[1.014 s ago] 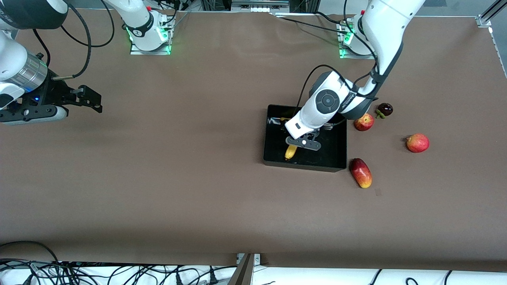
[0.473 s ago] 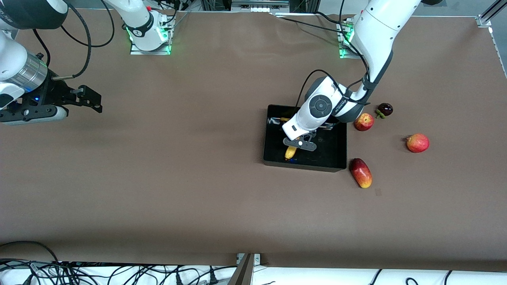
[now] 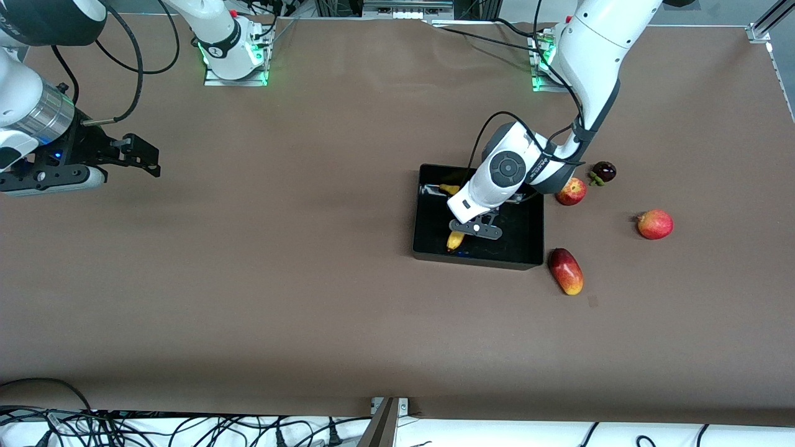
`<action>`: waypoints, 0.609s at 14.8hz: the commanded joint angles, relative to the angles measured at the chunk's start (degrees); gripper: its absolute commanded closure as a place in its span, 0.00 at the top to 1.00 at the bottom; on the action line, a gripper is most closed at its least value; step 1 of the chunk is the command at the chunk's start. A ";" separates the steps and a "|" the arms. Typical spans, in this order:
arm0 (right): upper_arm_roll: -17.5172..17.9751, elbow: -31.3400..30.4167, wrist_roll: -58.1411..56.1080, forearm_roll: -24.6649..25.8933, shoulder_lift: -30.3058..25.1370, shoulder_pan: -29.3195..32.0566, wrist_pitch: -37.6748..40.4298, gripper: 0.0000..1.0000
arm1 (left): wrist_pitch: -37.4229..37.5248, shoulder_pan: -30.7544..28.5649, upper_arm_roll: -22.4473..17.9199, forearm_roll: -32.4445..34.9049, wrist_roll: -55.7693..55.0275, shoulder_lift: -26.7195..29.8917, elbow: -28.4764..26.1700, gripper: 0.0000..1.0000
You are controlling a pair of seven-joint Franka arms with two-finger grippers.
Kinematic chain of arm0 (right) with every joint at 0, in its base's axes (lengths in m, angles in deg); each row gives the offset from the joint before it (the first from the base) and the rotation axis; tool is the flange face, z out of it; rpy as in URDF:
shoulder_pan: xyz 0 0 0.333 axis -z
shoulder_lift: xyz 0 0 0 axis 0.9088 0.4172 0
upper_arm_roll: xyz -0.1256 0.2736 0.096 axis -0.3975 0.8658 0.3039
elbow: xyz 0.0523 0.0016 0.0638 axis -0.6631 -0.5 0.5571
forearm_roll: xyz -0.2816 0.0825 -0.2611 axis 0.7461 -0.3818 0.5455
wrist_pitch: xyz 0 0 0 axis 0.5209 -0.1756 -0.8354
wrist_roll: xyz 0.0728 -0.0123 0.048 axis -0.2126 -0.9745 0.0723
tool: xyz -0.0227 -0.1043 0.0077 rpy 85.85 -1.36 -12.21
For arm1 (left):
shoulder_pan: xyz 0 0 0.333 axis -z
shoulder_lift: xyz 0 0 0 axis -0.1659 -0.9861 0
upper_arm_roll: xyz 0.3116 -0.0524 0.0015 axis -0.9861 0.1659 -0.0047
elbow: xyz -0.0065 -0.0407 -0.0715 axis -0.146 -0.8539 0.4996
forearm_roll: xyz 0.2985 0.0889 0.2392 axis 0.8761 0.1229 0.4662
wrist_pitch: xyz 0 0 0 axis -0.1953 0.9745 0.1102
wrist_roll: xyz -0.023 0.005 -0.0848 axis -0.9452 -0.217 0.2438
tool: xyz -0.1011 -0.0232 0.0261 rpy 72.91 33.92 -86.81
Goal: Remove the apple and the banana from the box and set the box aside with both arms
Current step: 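Lower the left gripper into the tray and grasp the yellow banana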
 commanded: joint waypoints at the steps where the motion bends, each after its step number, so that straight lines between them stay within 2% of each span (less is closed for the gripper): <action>1: 0.63 0.20 0.02 0.68 -0.38 0.66 0.13 1.00 | 0.14 0.88 -0.52 1.23 -1.99 0.66 -0.35 0.02; 5: 0.63 0.20 0.02 0.77 -0.38 0.66 0.13 1.00 | 0.75 0.88 -0.52 1.23 -3.13 2.58 -0.18 0.02; 9: 0.63 0.20 0.02 0.77 -0.38 0.66 0.13 1.00 | 10.58 0.26 -0.43 1.23 -3.04 6.80 1.75 0.02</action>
